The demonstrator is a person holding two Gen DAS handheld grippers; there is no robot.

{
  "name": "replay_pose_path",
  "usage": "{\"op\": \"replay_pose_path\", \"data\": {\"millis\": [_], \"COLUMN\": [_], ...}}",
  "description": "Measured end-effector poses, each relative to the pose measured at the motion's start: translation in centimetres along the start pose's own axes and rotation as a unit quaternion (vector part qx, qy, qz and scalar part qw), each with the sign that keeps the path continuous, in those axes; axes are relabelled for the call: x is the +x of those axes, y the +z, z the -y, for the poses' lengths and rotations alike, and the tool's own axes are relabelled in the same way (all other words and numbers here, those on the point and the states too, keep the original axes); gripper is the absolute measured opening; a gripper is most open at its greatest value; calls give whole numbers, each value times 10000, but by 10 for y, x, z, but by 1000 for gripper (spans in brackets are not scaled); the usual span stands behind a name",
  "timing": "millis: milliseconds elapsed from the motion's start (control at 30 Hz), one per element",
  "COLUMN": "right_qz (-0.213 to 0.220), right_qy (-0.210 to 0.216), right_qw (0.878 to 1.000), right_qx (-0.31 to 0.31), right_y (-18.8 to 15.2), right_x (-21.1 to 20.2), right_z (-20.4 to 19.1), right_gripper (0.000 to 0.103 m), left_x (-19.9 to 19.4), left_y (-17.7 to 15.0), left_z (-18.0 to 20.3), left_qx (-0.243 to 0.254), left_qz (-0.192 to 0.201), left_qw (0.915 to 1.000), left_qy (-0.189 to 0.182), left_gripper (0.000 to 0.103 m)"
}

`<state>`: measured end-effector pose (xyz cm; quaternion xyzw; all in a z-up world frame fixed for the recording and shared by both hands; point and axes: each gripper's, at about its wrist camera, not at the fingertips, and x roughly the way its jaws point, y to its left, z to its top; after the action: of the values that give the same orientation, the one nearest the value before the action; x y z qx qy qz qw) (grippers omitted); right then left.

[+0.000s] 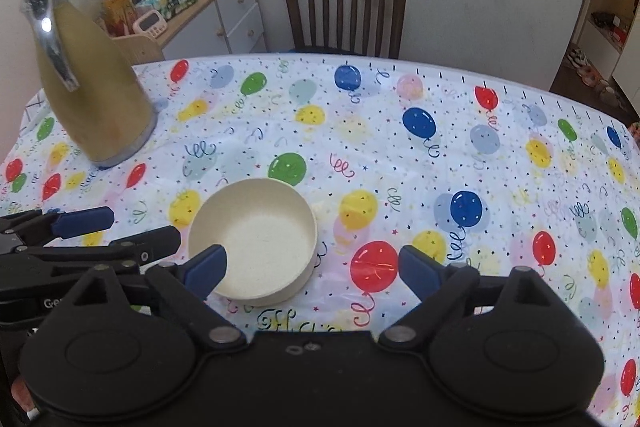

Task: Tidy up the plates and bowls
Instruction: 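Move both grippers to the rim of the cream bowl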

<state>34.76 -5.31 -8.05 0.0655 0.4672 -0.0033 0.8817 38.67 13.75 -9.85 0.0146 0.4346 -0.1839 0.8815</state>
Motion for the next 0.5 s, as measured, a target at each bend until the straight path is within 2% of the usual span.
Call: {"op": "replay_pose_path", "data": {"millis": [100, 500], "right_qz": [-169, -599], "right_qy": [-78, -206], "right_qw": [9998, 9980], "right_qx": [81, 57], "right_y": [3, 5], "right_x": [16, 58], "right_z": [3, 4], "right_gripper": [90, 65], "left_x": [17, 63], "left_y": [1, 3], "left_z": [-5, -13], "left_qx": [5, 26], "left_qz": [-110, -493], "left_qw": [9999, 9986], "left_qy": [-54, -209], "left_gripper": [77, 77]}}
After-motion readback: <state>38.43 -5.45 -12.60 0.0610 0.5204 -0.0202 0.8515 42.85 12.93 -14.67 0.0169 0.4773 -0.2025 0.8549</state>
